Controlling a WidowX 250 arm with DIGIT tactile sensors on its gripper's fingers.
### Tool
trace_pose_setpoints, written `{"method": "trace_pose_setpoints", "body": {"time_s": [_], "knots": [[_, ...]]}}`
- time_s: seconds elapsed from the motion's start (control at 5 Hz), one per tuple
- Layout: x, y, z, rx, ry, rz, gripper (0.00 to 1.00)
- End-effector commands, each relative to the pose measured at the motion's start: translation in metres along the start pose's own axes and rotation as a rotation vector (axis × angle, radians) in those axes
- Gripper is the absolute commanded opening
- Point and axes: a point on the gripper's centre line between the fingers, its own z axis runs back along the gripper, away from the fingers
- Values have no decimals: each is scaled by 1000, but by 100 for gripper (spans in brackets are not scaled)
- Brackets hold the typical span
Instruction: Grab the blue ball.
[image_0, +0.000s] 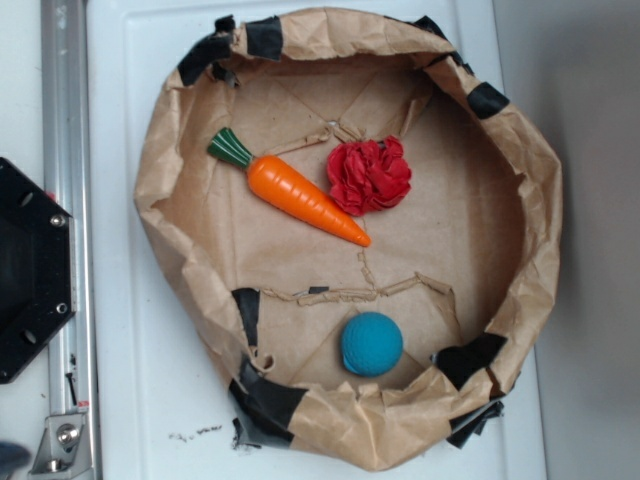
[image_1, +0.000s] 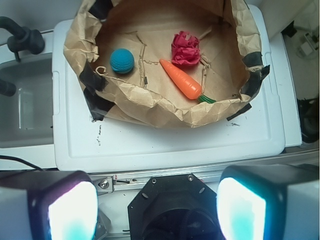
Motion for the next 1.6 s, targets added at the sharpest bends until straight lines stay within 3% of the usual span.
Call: {"method": "trace_pose_setpoints", "body": {"time_s": [0.0, 0.2, 0.6, 0.8, 1.0, 1.2, 1.4], "knots": [[0, 0, 0, 0, 0, 0, 100], [46, 35, -48, -65, -241, -131, 100], [143, 32, -109, -180, -281, -255, 100], [167, 31, -143, -161, -219, -295, 100], [166, 15, -182, -166, -159, -384, 100], [139, -26, -197, -346, -100, -555, 100], [111, -50, -195, -405, -68, -641, 100]]}}
